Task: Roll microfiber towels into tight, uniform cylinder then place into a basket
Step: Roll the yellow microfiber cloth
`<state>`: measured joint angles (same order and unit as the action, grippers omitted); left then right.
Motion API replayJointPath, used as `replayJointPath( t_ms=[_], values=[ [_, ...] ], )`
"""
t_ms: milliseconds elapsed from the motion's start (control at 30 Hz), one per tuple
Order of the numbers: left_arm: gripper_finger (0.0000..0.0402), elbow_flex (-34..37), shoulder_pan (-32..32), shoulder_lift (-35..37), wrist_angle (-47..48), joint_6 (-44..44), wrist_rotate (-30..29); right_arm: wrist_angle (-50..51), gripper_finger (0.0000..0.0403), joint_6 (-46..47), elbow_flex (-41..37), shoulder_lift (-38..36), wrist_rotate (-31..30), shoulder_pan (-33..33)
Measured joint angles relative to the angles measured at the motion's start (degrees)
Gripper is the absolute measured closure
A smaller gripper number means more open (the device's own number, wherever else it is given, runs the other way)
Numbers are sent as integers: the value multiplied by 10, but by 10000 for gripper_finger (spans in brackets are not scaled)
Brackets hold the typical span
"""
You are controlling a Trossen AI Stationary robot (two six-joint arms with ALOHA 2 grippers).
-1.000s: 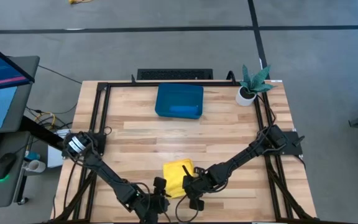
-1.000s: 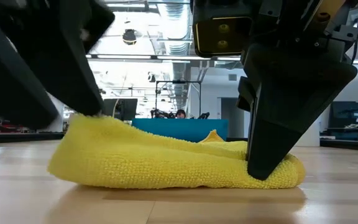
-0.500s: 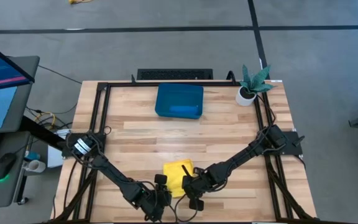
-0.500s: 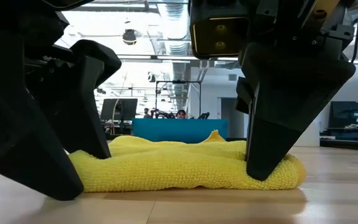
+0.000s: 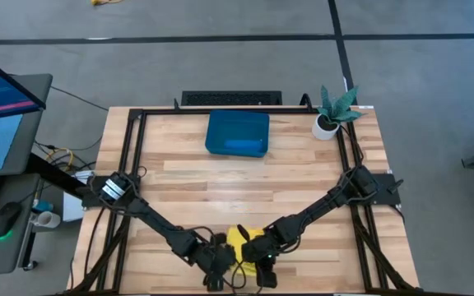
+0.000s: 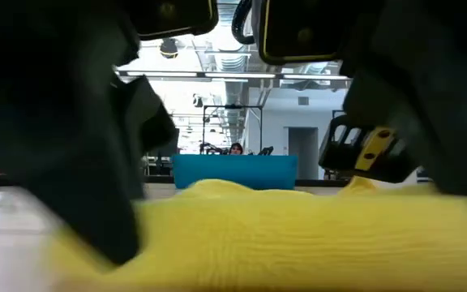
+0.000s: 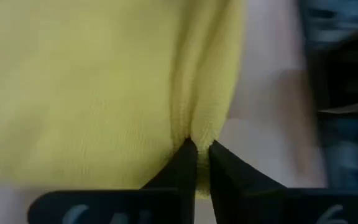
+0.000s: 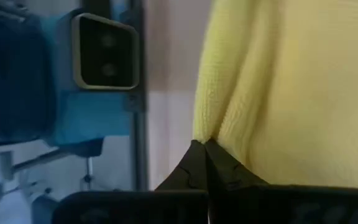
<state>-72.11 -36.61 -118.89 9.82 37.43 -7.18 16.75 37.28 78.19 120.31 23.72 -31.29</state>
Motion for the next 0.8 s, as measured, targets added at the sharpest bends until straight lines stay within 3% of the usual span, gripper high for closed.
replayJointPath(
  t_ms=[133, 300, 467, 800],
  values=[
    [379, 3, 10, 0, -45, 33, 95, -8, 400, 0, 1, 0, 30, 0],
    [377, 2, 24, 0, -50, 82, 160, -15, 396, 12, 2, 0, 59, 1],
    [385, 2, 37, 1, -47, 87, 180, -8, 374, 39, 2, 0, 51, 3],
    [381, 3, 44, 3, -30, 93, 203, 36, 286, 28, 0, -2, 62, 0]
  ],
)
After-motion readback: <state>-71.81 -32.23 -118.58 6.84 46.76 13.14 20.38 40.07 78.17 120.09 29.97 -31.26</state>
